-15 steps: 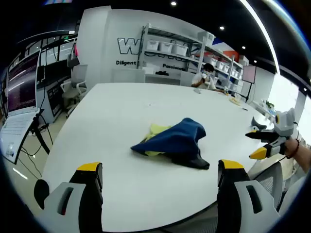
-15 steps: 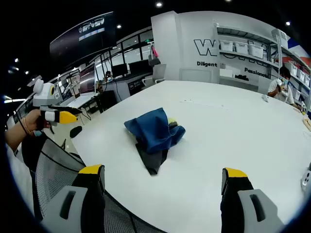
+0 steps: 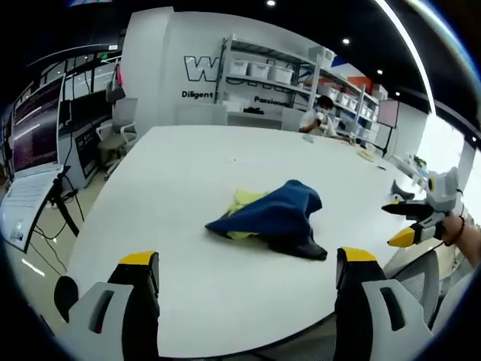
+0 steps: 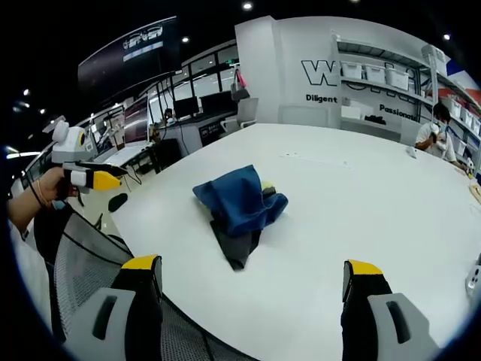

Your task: Fold the garment on the visible template until the final outline fits inside the template.

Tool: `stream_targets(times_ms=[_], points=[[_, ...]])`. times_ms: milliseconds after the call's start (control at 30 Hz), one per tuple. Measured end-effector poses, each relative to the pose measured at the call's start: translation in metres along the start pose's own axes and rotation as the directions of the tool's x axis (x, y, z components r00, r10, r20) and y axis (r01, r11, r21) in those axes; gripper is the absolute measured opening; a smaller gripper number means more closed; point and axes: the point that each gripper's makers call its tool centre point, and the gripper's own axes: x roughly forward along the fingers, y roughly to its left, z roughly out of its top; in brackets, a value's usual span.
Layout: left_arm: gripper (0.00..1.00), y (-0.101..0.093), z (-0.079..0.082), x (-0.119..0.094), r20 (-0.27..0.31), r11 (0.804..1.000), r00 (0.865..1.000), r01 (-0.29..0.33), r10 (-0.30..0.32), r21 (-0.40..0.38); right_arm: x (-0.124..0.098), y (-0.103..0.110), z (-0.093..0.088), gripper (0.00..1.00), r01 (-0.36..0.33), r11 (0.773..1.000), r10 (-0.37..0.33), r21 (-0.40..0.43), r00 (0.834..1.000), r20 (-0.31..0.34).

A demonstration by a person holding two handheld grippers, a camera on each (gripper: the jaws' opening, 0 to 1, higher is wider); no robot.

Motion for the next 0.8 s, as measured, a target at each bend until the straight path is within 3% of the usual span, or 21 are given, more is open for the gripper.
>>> stream_targets(times_ms=[800], points=[[0.95,0.0056,0.0060,-0.0020,0.013,1.000,1.000,-0.001,0.001,0.005,0.0008,0.0016,0.0024,0.99,-0.001,1.000,0.001,-0.027,1.000,-0.005]])
